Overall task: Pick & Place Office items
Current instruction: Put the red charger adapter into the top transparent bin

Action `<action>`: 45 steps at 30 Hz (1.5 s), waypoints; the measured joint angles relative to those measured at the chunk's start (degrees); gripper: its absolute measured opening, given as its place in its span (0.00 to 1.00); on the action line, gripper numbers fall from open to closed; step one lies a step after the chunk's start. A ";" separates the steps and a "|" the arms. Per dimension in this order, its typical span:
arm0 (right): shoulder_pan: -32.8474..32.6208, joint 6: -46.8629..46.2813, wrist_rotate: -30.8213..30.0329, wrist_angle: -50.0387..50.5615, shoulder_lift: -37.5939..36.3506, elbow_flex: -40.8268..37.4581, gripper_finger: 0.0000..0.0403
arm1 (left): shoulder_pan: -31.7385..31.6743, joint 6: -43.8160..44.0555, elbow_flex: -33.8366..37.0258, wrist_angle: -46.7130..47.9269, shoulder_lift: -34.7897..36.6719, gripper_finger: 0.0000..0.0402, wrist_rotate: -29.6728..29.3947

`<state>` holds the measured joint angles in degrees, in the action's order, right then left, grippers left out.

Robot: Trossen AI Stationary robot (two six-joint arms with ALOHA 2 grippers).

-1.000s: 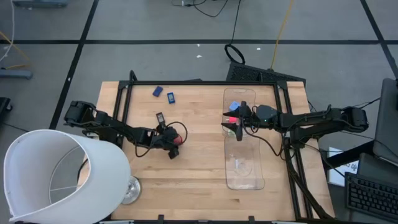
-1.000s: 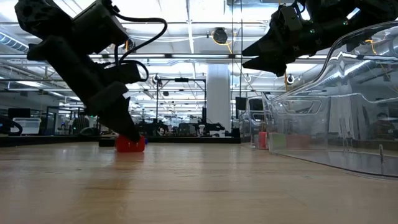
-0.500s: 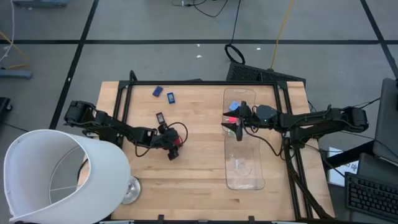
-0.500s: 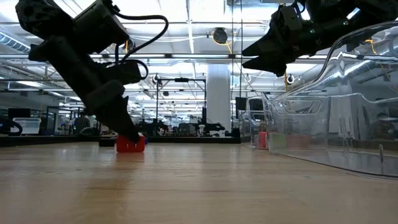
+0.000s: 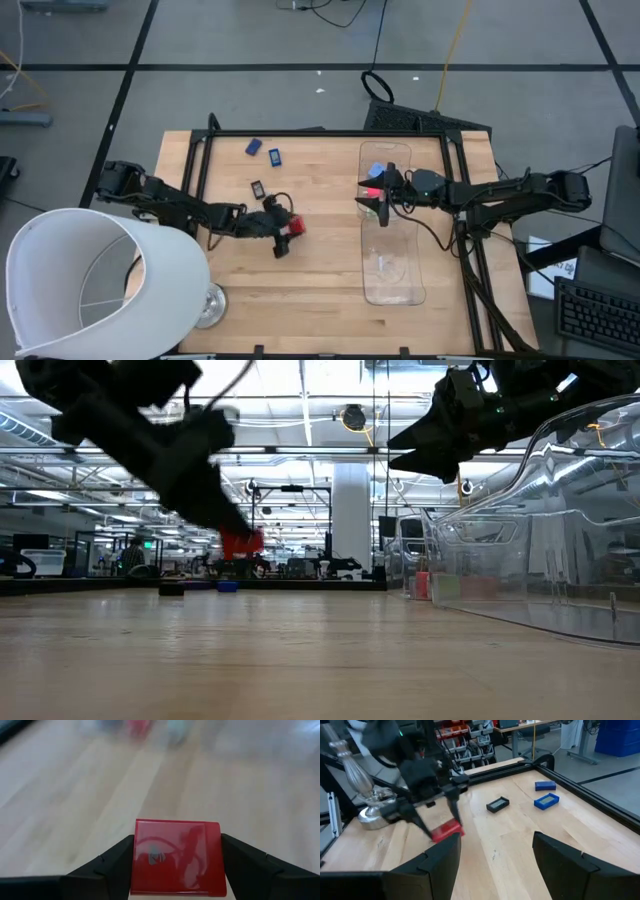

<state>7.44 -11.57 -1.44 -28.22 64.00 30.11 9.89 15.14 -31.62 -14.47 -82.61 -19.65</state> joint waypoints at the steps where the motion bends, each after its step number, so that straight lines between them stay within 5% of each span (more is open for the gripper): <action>1: -0.29 -0.16 0.02 -0.79 0.39 0.00 0.59 | 0.00 -0.82 0.00 -2.63 0.54 0.63 1.33; 8: -5.70 7.67 0.05 -13.53 5.54 -0.01 0.59 | -0.32 2.13 -0.07 -18.23 1.99 0.63 13.74; 20: -15.72 30.95 -1.86 -19.46 16.87 6.50 0.59 | -4.69 20.97 -0.98 -26.34 1.97 0.64 32.24; 24: -17.58 34.68 -6.39 -18.88 22.82 11.86 0.64 | -5.13 21.17 -2.65 -25.58 1.99 0.64 33.92; 31: -19.13 38.35 -5.82 -14.52 29.11 18.60 0.71 | -4.88 19.68 -4.06 -20.80 1.94 0.64 35.63; 45: -19.43 38.81 -3.38 -13.49 30.33 19.91 0.62 | -6.05 19.51 -4.33 -20.11 1.99 0.66 34.66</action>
<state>-11.98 27.24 -4.82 -41.71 94.33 50.02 3.84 34.65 -35.94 -34.59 -80.62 15.00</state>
